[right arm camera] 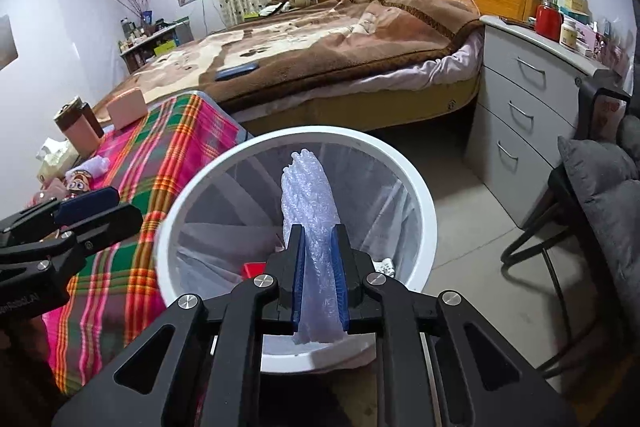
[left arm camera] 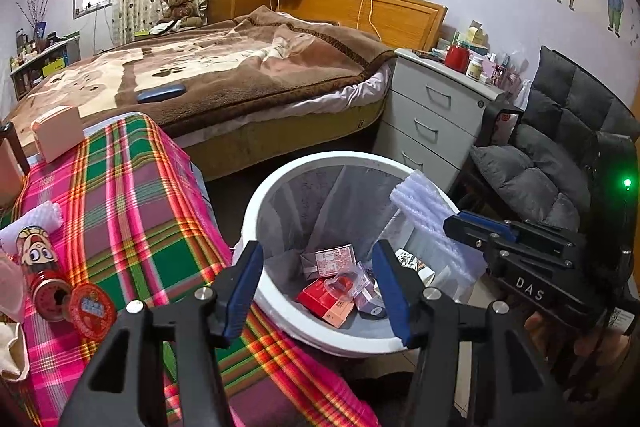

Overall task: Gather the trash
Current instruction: 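Carry both items over the wastebasket and open both tools to drop them, then move both tools back over the cluttered table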

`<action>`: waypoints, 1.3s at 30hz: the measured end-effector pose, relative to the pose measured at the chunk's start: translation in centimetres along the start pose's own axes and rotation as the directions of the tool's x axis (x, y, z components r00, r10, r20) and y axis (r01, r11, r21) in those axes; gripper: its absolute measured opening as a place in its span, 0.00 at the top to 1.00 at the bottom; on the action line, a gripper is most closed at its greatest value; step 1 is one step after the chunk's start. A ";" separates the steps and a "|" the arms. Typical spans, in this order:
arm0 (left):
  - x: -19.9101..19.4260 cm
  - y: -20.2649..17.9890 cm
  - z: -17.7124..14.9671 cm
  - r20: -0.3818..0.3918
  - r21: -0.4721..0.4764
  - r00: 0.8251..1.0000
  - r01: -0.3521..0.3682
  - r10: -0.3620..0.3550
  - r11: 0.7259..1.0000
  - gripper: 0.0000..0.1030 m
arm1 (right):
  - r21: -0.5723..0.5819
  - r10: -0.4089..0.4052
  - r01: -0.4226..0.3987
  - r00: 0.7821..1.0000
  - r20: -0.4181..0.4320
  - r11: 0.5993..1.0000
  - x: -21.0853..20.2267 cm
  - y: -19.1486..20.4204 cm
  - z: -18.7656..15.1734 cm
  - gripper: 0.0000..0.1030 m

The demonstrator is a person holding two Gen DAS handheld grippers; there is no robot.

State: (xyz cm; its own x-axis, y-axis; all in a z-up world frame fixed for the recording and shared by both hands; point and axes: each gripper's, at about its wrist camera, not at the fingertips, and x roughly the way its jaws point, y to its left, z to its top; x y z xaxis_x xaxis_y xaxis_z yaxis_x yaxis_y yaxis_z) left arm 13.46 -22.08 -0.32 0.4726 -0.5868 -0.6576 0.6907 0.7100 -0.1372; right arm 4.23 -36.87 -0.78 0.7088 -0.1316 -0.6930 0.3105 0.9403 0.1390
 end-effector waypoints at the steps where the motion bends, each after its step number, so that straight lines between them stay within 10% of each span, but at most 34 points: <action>1: -0.2 0.2 -0.1 0.002 -0.001 1.000 -0.002 0.002 1.000 0.43 | -0.004 0.000 0.000 1.000 0.006 1.000 -0.1 0.1 0.0 0.86; 17: -2.9 2.5 -0.9 0.034 -0.044 0.998 -0.042 0.043 0.998 0.43 | 0.006 0.023 -0.023 1.000 0.000 1.000 0.0 1.4 0.3 0.78; 22: -4.0 3.5 -1.4 0.044 -0.063 0.997 -0.054 0.057 0.997 0.43 | -0.005 0.041 -0.041 0.999 0.021 0.999 -0.9 2.4 0.3 0.39; 39: -10.1 9.3 -4.2 0.096 -0.161 0.982 -0.146 0.163 0.976 0.43 | -0.091 0.173 -0.164 0.980 0.095 0.982 -2.7 8.2 0.8 0.39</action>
State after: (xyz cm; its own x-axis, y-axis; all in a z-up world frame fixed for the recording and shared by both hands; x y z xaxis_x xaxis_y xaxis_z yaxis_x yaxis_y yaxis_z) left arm 12.86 -7.95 1.94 0.6290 -0.4977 -0.5972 0.5171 0.8415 -0.1567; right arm 5.33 -29.06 2.77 0.8090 0.0036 -0.5878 0.1306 0.9739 0.1858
